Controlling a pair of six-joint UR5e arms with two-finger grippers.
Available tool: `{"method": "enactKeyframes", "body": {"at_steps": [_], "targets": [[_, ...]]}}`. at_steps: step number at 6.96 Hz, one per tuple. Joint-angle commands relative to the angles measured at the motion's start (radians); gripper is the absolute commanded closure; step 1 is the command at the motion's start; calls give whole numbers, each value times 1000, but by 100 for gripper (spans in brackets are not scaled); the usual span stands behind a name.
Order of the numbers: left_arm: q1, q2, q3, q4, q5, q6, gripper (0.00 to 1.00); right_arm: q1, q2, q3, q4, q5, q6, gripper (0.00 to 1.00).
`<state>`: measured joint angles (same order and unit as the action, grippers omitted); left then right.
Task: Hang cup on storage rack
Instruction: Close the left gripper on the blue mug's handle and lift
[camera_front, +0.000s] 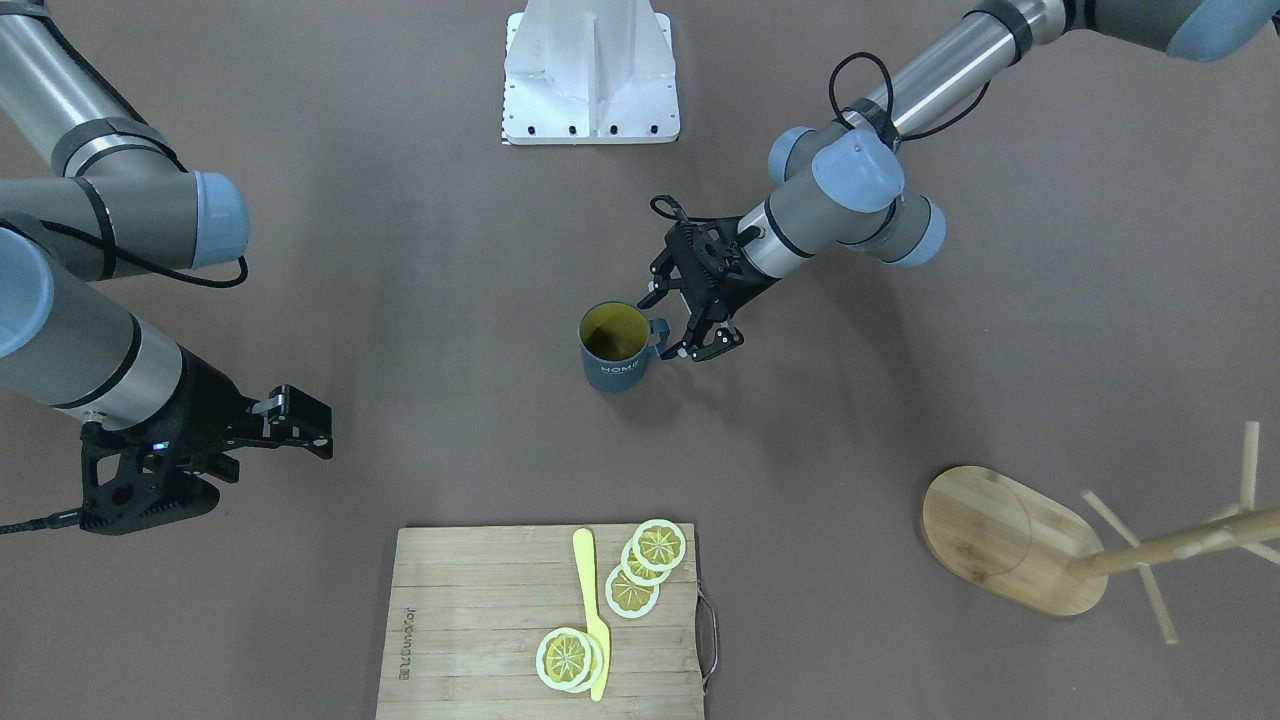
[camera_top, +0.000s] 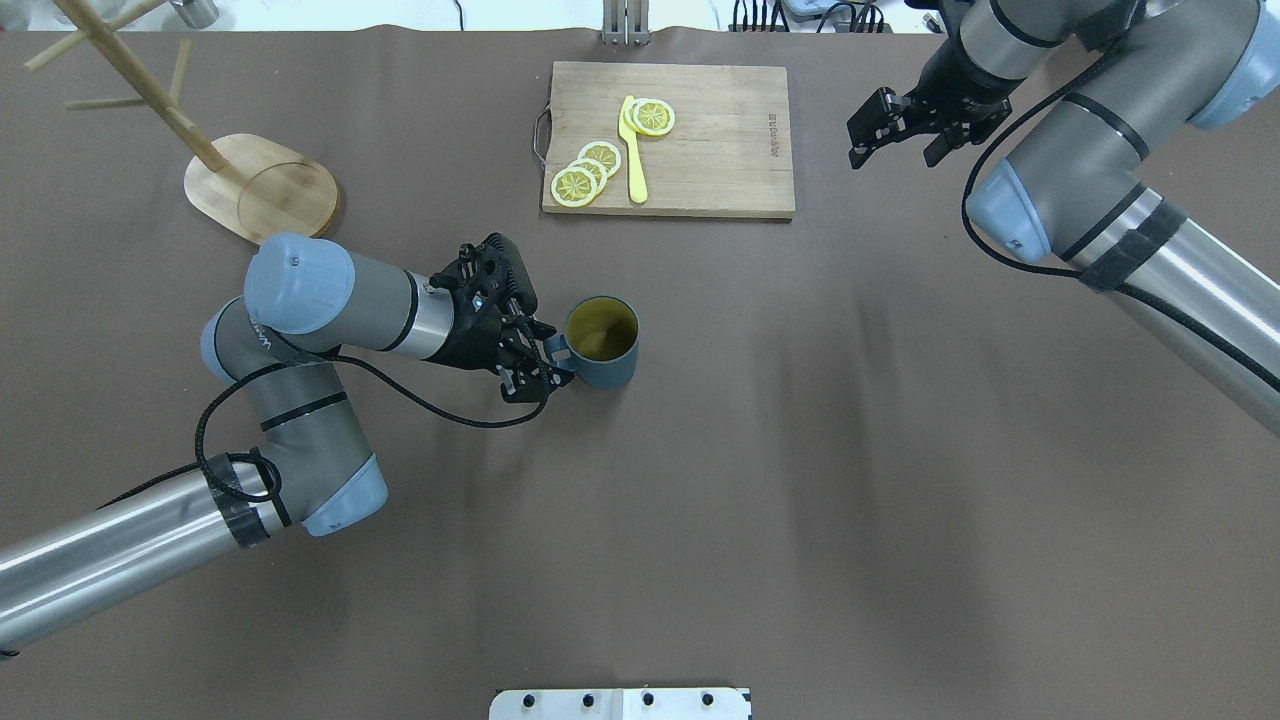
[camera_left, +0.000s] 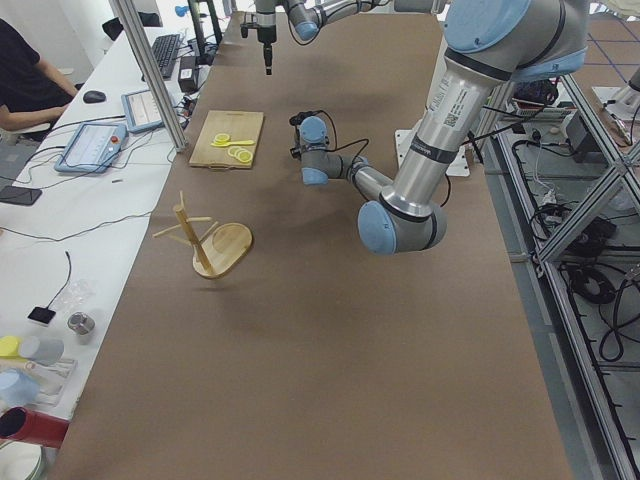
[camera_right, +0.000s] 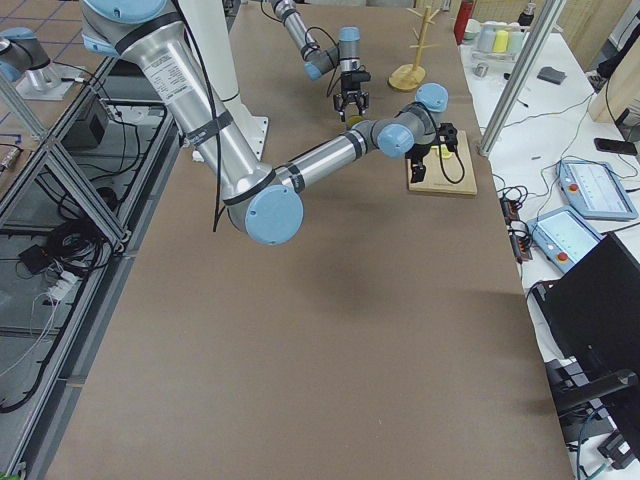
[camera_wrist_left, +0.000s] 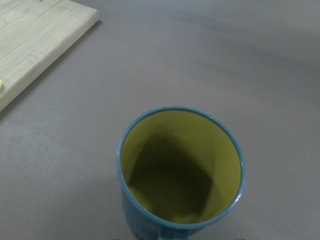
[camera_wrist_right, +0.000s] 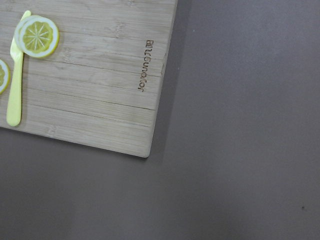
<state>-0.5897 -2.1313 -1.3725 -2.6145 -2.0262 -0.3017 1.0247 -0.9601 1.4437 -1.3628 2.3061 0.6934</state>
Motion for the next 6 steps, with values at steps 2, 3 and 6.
{"method": "enactKeyframes", "body": {"at_steps": [2, 3, 6], "targets": [[4, 5, 0, -2, -6, -72, 100, -6, 3, 0, -1, -4, 3, 0], [4, -4, -28, -4, -6, -106, 100, -6, 3, 0, 1, -4, 3, 0], [-15, -12, -158, -10, 3, -296, 100, -15, 4, 1, 4, -4, 11, 0]]}}
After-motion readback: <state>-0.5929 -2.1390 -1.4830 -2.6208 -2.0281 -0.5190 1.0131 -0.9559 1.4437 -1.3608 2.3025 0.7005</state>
